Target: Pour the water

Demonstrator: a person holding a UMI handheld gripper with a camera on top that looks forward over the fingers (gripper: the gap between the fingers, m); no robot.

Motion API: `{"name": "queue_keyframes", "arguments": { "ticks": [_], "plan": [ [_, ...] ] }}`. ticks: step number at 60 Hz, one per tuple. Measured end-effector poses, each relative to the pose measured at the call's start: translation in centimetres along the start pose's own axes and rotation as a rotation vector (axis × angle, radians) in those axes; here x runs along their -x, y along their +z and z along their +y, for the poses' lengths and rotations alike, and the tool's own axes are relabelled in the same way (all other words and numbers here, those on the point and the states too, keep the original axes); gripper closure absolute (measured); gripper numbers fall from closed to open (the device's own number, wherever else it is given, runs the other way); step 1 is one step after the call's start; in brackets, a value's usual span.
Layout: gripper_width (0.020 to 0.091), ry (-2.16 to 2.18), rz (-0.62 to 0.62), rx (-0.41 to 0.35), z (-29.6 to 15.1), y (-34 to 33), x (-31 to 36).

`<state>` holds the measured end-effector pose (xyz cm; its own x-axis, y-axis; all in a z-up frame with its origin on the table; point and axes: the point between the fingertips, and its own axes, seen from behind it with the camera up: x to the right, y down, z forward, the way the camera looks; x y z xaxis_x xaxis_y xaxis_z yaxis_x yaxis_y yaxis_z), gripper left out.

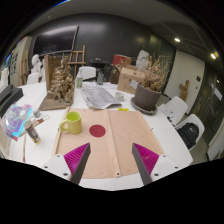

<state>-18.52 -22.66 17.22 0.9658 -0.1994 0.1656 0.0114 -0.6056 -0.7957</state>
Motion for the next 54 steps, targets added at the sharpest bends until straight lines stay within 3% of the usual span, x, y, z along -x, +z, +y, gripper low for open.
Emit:
{"name": "queue_keyframes", "arguments": {
  "ticks": [7, 13, 33, 54],
  "plan": [
    [0.0245, -0.036, -0.053, 0.002, 0.8, -0.4, 3.4],
    [0.0244, -0.047, -0.124, 0.0, 2.1, -2.0, 11.1],
    [0.024, -0.115, -0.383, -0.128, 1.7, -2.3, 30.7],
    [0.0271, -0.028, -0.415, -0.228, -1.2, 7.3, 40.1]
  ]
}}
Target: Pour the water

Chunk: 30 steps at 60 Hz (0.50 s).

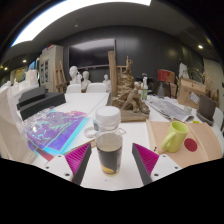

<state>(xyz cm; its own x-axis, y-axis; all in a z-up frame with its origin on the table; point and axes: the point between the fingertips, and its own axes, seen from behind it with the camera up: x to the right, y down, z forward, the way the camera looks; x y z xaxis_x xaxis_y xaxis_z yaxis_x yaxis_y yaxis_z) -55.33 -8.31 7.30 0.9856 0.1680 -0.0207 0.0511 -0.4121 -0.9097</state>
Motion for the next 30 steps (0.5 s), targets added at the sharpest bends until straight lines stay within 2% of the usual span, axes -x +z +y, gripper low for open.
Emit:
{"name": "queue_keyframes", "arguments": {
  "ticks": [8, 10, 13, 20, 25, 30],
  "plan": [
    [0.0424, 0.022, -0.002, 0.007, 1.1, 2.6, 0.4],
    [0.0499, 0.021, -0.007, 0.005, 1.3, 3.0, 0.6],
    [0.0671, 0.012, -0.002, -0.004, 1.6, 3.4, 0.6],
    [0.0718, -0.025, -0.006, -0.031, 1.3, 3.1, 0.5],
    [0.0808, -0.024, -0.031, -0.025, 1.4, 2.9, 1.0],
    [0.0853, -0.018, -0.033, -0.032, 0.6, 2.4, 1.1]
  ]
}}
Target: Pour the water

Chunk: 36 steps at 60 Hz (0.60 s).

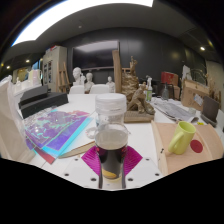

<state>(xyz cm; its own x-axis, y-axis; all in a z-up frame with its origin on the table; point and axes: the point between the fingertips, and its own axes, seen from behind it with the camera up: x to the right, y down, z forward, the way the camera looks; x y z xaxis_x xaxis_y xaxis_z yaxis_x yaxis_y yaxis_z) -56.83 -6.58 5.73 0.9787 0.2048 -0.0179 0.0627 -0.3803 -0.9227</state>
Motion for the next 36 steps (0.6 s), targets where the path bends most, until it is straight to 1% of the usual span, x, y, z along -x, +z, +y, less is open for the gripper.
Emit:
{"name": "queue_keyframes", "arguments": {
  "ticks": [1, 7, 11, 20, 25, 30, 36],
  "plan": [
    [0.0866, 0.001, -0.001, -0.004, -0.3, -0.1, 0.0],
    [0.0866, 0.034, -0.006, -0.042, -2.9, -0.8, -0.2],
    [0.0867, 0.108, -0.014, -0.078, -5.5, -1.2, -0.6],
    [0.0868, 0.47, -0.1, -0.175, -12.9, -2.2, -2.1],
    [0.0869, 0.734, -0.174, -0.226, -16.2, -2.0, -4.4],
    [0.0869, 1.003, -0.228, -0.249, -18.3, -2.2, -6.0],
    [0.0869, 1.293, -0.285, -0.258, -18.8, -0.6, -8.9]
  ]
}}
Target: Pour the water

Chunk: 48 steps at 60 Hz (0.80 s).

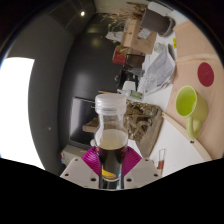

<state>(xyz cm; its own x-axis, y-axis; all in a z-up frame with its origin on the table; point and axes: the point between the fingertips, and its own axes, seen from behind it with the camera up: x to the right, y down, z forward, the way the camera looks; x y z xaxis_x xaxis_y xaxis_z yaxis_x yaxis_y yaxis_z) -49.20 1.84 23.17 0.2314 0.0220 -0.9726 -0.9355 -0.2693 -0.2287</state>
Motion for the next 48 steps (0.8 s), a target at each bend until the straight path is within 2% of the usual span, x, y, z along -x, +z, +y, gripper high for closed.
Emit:
{"name": "queue_keyframes", "arguments": {
  "ticks": [10, 22, 34, 42, 48],
  "plan": [
    [0.0869, 0.454, -0.062, -0.014, -2.6, 1.1, -1.5],
    [0.0867, 0.628, -0.058, -0.034, -4.0, 1.7, -4.0],
    [0.0869, 0.572, -0.026, -0.001, -3.7, 2.0, -4.8],
    [0.0869, 0.296, -0.029, 0.024, -4.8, 1.4, -2.0],
    [0.087, -0.016, -0.038, 0.004, -7.5, 0.4, 1.0]
  ]
}}
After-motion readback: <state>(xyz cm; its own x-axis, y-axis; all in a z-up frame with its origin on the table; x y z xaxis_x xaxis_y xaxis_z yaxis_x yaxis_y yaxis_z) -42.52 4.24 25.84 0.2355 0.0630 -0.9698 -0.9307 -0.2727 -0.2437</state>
